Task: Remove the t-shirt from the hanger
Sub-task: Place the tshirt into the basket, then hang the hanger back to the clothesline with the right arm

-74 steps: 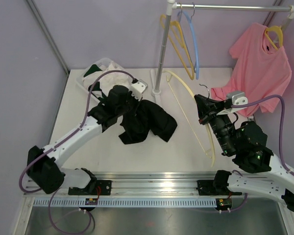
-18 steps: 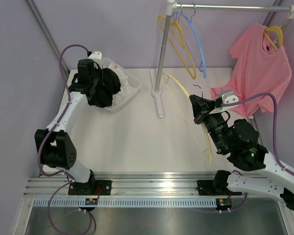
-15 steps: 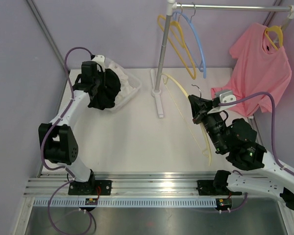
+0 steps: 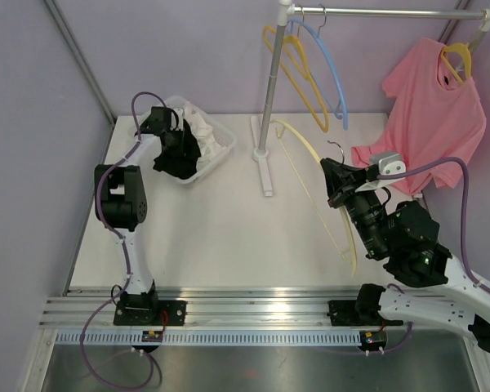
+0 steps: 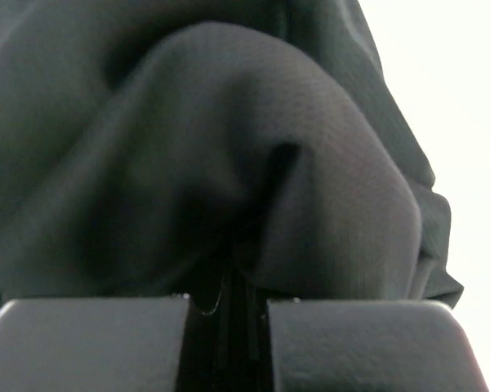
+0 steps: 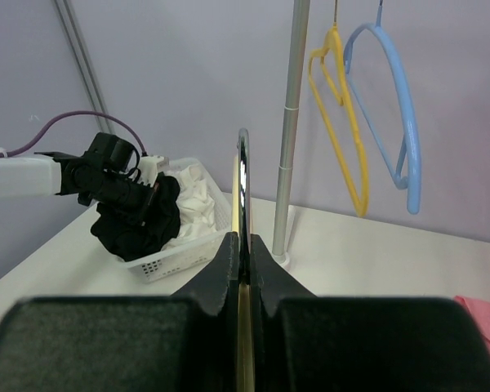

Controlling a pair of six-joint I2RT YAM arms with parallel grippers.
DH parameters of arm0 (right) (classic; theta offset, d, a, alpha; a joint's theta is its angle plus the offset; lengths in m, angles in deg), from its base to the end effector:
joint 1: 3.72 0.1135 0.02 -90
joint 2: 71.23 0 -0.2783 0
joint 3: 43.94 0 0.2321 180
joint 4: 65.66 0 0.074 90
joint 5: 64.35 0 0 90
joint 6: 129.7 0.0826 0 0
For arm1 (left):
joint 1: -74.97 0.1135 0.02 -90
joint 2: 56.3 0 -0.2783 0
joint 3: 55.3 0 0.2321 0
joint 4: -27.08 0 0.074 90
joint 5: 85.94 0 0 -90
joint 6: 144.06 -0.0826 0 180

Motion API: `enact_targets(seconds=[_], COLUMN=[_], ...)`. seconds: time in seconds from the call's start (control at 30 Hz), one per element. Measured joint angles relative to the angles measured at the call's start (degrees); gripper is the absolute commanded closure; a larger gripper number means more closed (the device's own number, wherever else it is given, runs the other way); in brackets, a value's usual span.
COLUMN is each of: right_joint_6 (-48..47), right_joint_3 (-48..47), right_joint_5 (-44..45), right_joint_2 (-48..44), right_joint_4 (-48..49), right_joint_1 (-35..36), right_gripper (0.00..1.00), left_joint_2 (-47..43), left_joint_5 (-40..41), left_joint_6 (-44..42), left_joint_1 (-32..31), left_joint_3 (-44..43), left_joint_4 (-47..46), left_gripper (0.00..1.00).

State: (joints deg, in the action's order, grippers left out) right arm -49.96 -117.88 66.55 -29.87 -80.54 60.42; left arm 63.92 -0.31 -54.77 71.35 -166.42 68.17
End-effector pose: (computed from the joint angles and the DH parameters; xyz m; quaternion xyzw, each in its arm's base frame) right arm 0.1083 0.0994 0.4639 -0.1095 0.6108 0.1590 0.7679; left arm 0.4880 -0.0372 0.1972 0.0485 0.9384 -0.0445 0.3392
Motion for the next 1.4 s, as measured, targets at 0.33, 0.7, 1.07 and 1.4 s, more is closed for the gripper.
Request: enact_targets(seconds=[0.33,0.7,1.07,1.4], right_joint_6=[0.00,0.00,-0.33,-0.22], right_joint_3=[0.15,0.15,-0.76,-1.25], right_joint_5=[-0.02,-0.11,-2.67,-3.61], right_joint_2=[-0.28,2.60,8.13,10.36], right_joint_4=[0.02,0.04,-1.53,-0.70], right_joint_1=[0.00,0.00,0.00,0.00], right_gripper=[1.00,1.00,0.98,1.00], left_joint_2=[-9.62,-40.44,-62.82,-56.89], left_joint_5=[-3.23,-5.55,-5.40,-18.56], left_joint_6=[0.46,2.54,11.63,11.45], left_joint_1=[0.68,0.52,0.57,0.57], left_joint_3=[10.51,23.47,37.46,40.28], left_joint_4=[-3.52,-11.17,-16.37,-17.94], left_gripper=[0.07,0.01,0.01,0.01])
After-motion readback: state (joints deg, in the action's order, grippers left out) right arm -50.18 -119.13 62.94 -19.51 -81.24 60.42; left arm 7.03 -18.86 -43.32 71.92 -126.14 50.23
